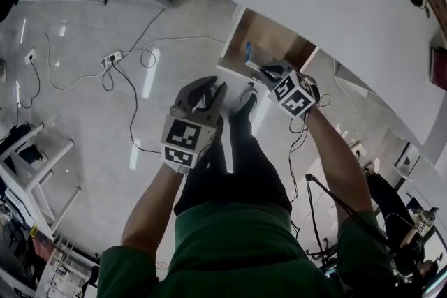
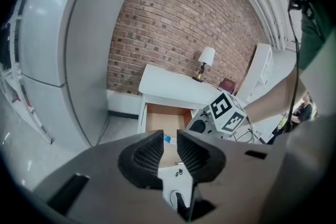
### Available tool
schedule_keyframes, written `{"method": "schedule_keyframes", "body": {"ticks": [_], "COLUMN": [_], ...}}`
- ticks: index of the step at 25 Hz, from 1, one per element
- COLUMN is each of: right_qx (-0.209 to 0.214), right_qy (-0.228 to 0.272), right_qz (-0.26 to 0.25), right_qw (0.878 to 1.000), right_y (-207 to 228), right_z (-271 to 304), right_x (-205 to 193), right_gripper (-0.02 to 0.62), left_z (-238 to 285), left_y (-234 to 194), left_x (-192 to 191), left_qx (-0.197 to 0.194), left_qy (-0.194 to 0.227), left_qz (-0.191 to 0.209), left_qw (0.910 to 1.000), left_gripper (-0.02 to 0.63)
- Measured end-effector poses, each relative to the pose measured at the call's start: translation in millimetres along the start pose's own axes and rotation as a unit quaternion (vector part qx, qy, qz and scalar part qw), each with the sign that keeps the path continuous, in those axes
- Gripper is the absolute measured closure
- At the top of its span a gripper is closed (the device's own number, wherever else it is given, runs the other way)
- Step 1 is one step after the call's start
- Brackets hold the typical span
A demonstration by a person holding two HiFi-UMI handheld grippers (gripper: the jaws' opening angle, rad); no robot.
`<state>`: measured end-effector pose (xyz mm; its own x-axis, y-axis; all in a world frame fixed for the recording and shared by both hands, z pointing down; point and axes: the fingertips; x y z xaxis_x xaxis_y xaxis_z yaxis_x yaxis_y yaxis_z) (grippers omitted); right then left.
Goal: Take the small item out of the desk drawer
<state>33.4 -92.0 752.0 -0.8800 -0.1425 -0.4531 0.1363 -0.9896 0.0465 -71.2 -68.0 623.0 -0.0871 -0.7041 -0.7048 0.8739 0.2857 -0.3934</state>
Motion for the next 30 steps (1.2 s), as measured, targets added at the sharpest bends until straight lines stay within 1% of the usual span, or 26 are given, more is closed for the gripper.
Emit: {"method": "schedule_keyframes", "body": {"ticks": [9,16,20,24,27,30], "right_qx": [-0.043,-0.087,-0.111,-0.135,-0.147,-0.152], "right_qy": [0.040,0.042,0.044,0.037,0.017,-0.005], "right_qz": [-0.014,-0.022,-0.031,-0.042,-0.053,-0.053], "right_qw": [0.998,0.995,0.992,0.989,0.988,0.987], "right_y": [4,17,31,55,75,98], "right_z": [-75,-129,-158,-178,-181,-175], "right_x": [45,72,85,90,89,85], "right_gripper": [0.563,0.563,0.563,0.563,0.563,0.563], "left_z": [-28,-47,-58,-68,-74,-76], "left_y": [14,13,10,12,10,6], "left_x": [34,64,75,87,94,102], "left_qx": [-0.004,0.003,0.005,0.008,0.014,0.023], "left_qy": [0.006,0.038,0.045,0.047,0.055,0.065], "left_qz": [0.008,0.030,0.031,0.027,0.025,0.029], "left_qw": [0.9999,0.9988,0.9985,0.9985,0.9981,0.9972], "left_gripper": [0.535,0.535,0.535,0.535,0.535,0.535]}}
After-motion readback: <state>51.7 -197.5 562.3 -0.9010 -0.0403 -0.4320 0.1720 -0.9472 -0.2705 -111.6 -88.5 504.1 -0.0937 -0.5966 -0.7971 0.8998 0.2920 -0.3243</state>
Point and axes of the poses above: the fingertips, and each gripper's own axes: z forward along the fingers, y to its right, x out of its top, and after that the axes turned 8 degrees about -z, right-handed
